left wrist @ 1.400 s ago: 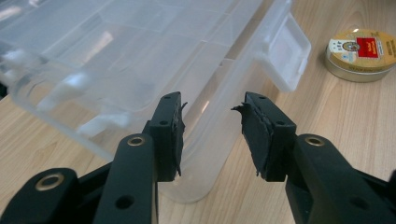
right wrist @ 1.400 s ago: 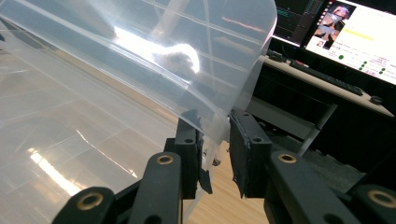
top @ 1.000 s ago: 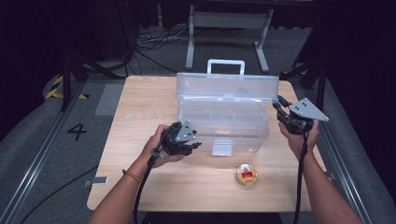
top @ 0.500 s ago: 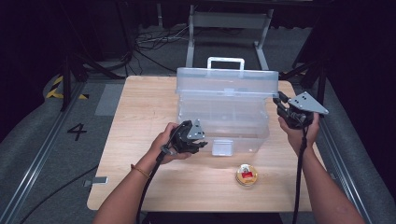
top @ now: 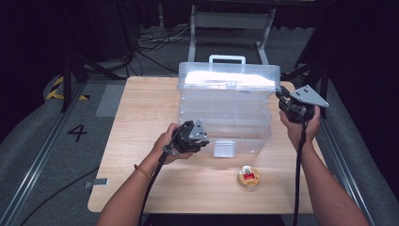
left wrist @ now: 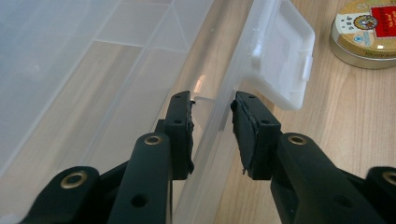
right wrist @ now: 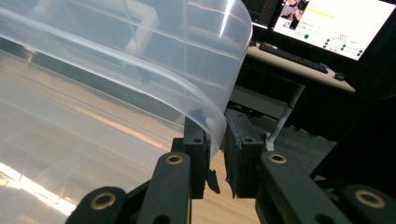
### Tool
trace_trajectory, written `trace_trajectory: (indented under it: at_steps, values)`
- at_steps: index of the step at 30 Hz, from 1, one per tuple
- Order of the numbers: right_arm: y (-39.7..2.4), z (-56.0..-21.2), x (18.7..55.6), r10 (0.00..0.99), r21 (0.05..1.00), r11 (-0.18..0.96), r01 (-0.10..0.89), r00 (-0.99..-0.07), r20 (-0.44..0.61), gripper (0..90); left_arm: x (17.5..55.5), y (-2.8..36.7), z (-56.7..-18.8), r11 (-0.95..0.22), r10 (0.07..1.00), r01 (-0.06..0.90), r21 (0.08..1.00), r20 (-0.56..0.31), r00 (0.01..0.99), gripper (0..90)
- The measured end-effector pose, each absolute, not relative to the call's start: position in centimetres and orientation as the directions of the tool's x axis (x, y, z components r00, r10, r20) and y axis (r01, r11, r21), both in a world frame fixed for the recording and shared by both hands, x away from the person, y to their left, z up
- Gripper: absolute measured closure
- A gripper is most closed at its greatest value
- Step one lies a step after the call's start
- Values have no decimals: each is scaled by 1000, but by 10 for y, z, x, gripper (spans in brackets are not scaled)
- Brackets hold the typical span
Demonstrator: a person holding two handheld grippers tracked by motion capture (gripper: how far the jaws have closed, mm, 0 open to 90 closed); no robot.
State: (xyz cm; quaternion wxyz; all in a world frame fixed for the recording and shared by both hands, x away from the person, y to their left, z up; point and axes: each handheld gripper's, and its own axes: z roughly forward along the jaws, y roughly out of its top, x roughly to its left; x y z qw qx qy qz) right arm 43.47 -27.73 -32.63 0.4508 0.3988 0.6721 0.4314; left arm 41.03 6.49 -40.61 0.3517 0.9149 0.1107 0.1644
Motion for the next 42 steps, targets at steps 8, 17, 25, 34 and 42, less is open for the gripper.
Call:
trace_trajectory:
  at_steps: [8, 17, 25, 34, 42]
  values:
    - [-276, -319, 448, 941, 950, 270, 155, -249, -227, 817, 414, 70, -408, -712, 306, 89, 697, 194, 932, 702]
    - [-275, -315, 466, 944, 952, 273, 139, -231, -237, 838, 416, 72, -412, -728, 292, 77, 681, 207, 934, 742]
    - [-276, -311, 481, 937, 948, 290, 128, -240, -254, 856, 419, 73, -414, -722, 280, 75, 688, 192, 941, 754]
    - [-280, -306, 497, 937, 954, 264, 139, -270, -220, 857, 419, 75, -415, -718, 276, 70, 693, 191, 942, 758]
    - [-282, -301, 504, 930, 947, 277, 160, -294, -222, 858, 420, 75, -414, -720, 274, 70, 691, 189, 943, 760]
